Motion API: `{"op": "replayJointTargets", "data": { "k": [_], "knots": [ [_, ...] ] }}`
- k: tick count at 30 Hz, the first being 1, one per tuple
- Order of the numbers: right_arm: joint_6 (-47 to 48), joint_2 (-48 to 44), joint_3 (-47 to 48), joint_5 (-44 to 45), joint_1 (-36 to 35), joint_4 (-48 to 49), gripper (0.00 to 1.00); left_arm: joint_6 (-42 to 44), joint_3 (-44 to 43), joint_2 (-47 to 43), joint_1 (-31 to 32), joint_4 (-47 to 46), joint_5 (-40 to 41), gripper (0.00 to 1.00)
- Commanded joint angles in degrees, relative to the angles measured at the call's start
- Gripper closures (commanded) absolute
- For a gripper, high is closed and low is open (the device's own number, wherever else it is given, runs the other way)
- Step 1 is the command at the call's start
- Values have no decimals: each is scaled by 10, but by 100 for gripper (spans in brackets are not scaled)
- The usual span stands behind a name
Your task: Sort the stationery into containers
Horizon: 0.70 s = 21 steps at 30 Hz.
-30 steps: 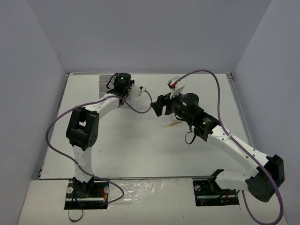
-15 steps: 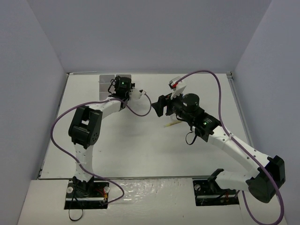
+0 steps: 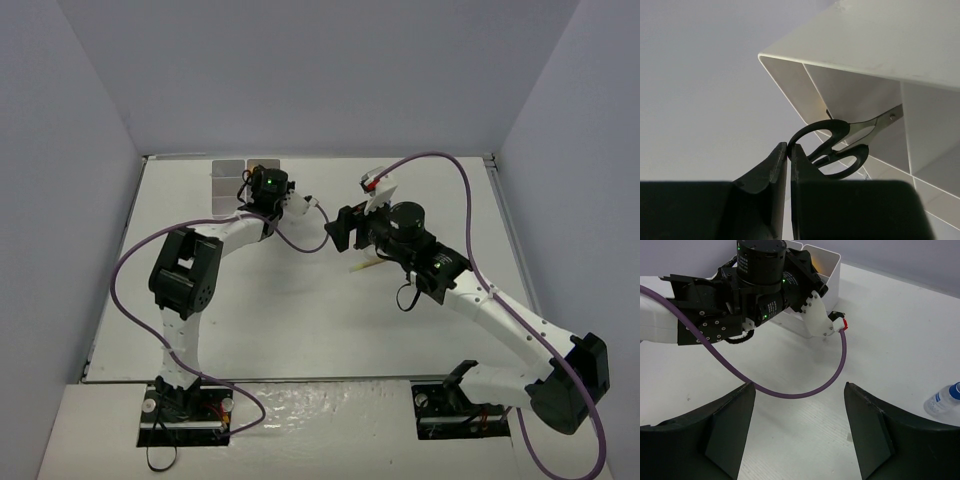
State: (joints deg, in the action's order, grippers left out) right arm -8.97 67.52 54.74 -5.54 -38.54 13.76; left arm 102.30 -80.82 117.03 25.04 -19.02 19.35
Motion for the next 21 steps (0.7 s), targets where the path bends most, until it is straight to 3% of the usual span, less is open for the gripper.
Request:
{"op": "replayJointTargets", "data": {
  "k": [1, 21],
  "knots": [
    [-2, -25, 4, 10, 4, 33, 31, -18, -24, -51, 1, 2, 5, 100],
    [-1, -39, 2, 11, 8, 29, 31, -65, -93, -82, 1, 58, 6, 100]
  ]
}}
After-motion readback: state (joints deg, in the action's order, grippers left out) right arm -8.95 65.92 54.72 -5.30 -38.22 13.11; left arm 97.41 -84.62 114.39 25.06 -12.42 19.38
